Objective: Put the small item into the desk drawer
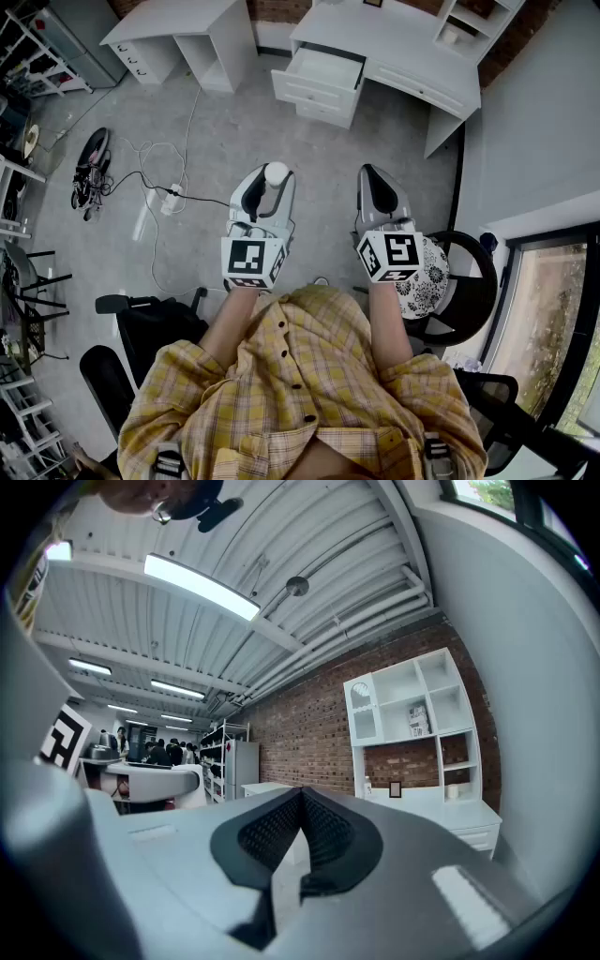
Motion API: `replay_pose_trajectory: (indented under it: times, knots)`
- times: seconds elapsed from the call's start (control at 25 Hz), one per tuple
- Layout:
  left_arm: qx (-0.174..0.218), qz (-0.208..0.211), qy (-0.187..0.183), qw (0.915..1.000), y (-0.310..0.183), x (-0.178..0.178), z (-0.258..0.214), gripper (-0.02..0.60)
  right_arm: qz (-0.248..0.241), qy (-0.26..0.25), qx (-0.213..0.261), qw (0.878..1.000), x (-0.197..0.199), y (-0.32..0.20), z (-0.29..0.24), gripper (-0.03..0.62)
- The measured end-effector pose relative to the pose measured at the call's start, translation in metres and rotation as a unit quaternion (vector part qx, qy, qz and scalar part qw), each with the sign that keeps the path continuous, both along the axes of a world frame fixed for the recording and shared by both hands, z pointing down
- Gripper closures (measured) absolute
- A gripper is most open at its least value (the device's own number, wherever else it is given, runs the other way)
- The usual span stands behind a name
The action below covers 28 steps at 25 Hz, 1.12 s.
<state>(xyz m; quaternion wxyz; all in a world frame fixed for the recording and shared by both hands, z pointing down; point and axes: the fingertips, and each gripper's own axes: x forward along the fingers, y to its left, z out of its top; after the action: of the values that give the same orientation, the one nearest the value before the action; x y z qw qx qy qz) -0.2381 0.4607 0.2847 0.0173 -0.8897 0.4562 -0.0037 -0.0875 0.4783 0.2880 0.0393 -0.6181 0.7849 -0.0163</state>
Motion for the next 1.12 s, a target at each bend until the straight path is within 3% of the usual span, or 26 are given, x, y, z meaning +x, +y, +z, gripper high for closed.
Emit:
replay_pose_trajectory:
  times: [0.32,0.64,0.92,1.12]
  knots:
    - [-0.001,-0.021,-0.010,0.9997,0.007,0.049,0.007,0.407,-0.027,0.012,0.020,0.999,0.036,0.011,-0.001,0.592]
    - [-0.014,-0.031,-0.010,0.9994,0.000,0.061,0.020,0.407,-0.022,0.009,0.014,1.000,0.045,0.000,0.012,0.592]
    - [-0.029,-0.029,0.001,0.9992,-0.037,0.077,0.041,0.407,-0.057,-0.040,-0.011,0.997,0.053,-0.037,0.031,0.591]
    - [-0.038,-0.019,0.009,0.9990,-0.091,0.091,0.045,0.407,-0.056,-0.033,-0.028,0.997,0.061,-0.088,0.034,0.592]
